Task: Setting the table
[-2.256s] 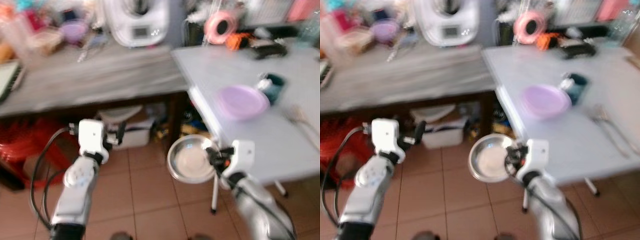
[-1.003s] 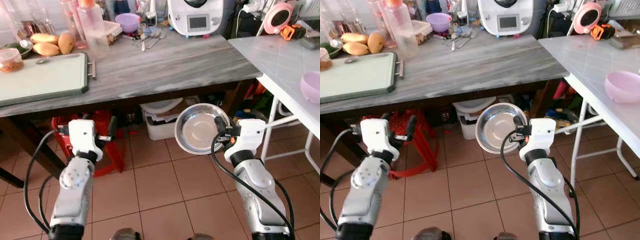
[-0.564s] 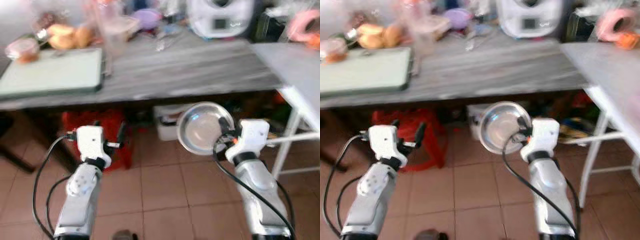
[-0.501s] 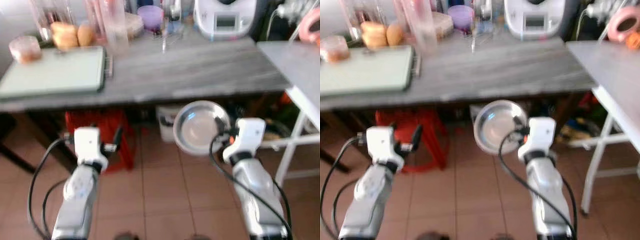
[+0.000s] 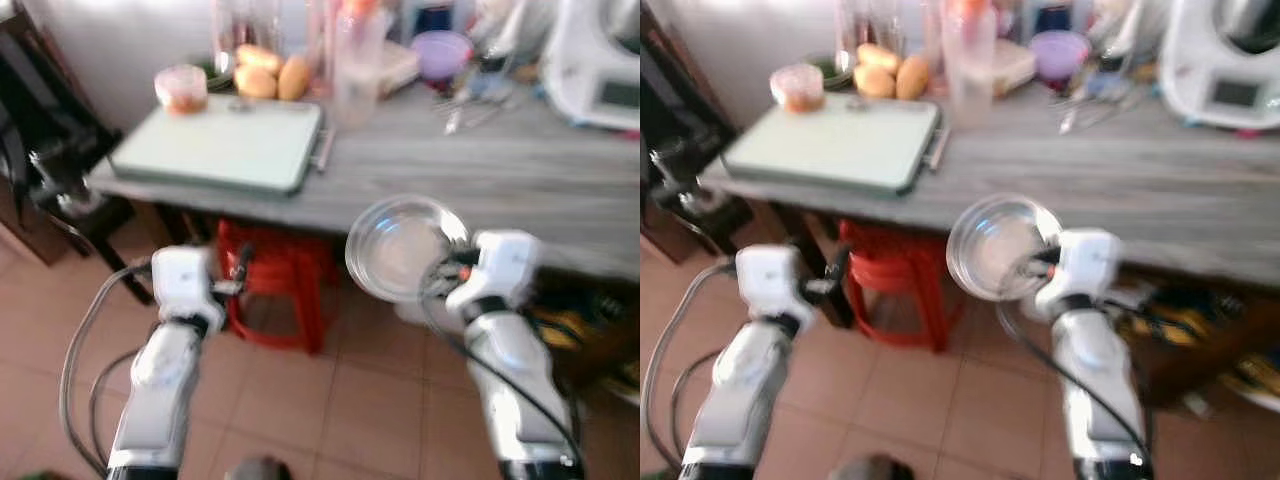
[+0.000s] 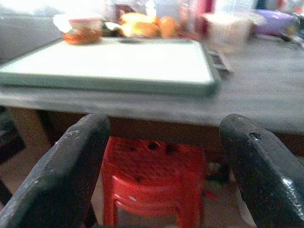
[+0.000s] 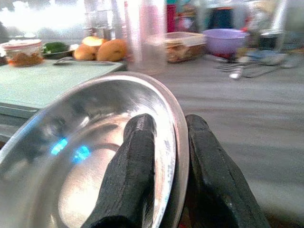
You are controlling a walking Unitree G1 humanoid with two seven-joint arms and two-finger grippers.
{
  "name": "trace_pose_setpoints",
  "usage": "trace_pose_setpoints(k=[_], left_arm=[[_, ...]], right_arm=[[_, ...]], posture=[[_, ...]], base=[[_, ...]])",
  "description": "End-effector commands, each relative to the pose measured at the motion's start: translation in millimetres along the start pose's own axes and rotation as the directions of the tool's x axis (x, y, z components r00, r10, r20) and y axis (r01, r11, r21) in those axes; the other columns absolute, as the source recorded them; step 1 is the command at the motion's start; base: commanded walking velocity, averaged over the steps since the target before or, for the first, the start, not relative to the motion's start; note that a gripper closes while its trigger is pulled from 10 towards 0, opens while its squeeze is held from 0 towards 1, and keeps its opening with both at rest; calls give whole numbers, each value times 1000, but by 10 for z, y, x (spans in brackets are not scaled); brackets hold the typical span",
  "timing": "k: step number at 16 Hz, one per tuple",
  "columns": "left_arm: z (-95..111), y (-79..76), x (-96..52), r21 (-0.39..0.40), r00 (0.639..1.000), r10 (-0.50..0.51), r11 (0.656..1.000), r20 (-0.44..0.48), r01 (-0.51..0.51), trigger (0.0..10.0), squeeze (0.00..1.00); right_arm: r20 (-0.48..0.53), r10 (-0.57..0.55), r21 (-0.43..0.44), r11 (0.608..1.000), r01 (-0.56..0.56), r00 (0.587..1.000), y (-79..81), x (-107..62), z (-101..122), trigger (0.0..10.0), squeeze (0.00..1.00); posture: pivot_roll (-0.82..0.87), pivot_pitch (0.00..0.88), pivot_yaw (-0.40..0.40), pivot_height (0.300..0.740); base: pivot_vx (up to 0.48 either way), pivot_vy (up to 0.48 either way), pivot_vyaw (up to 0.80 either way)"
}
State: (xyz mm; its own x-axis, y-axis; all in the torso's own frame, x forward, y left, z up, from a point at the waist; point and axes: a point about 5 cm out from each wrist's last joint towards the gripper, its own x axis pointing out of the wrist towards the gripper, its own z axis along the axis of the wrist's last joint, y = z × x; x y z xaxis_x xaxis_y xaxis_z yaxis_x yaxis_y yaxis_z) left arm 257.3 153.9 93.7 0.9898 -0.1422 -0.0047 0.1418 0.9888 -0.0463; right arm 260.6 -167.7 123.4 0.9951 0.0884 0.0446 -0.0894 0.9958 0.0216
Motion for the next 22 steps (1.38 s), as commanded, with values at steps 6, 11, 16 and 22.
trace_pose_setpoints(k=[6, 11, 16, 22], left_arm=[[12, -132, 0, -26, 998, -68, 997, -6, 68, 10000, 0], [-8, -127, -21, -36, 997, -76, 996, -24, 75, 10000, 0], [-7, -129, -26, -36, 995, -92, 995, -27, 91, 10000, 0], [-1, -126, -21, -41, 996, -88, 995, -28, 87, 10000, 0]], right_arm=[[12, -137, -9, 990, 137, 990, -204, -24, 18, 10000, 0], [-22, -165, -16, 986, 164, 986, -202, -38, -36, 10000, 0], [-19, -184, -23, 983, 184, 983, -232, -41, -26, 10000, 0], [-8, -177, -25, 984, 177, 984, -225, -39, -11, 10000, 0]], posture=[[-63, 0, 43, 740], [-62, 0, 41, 740], [-64, 0, 39, 740], [-66, 0, 41, 740]], base=[[290, 0, 133], [0, 0, -313], [0, 0, -783], [0, -341, -130]])
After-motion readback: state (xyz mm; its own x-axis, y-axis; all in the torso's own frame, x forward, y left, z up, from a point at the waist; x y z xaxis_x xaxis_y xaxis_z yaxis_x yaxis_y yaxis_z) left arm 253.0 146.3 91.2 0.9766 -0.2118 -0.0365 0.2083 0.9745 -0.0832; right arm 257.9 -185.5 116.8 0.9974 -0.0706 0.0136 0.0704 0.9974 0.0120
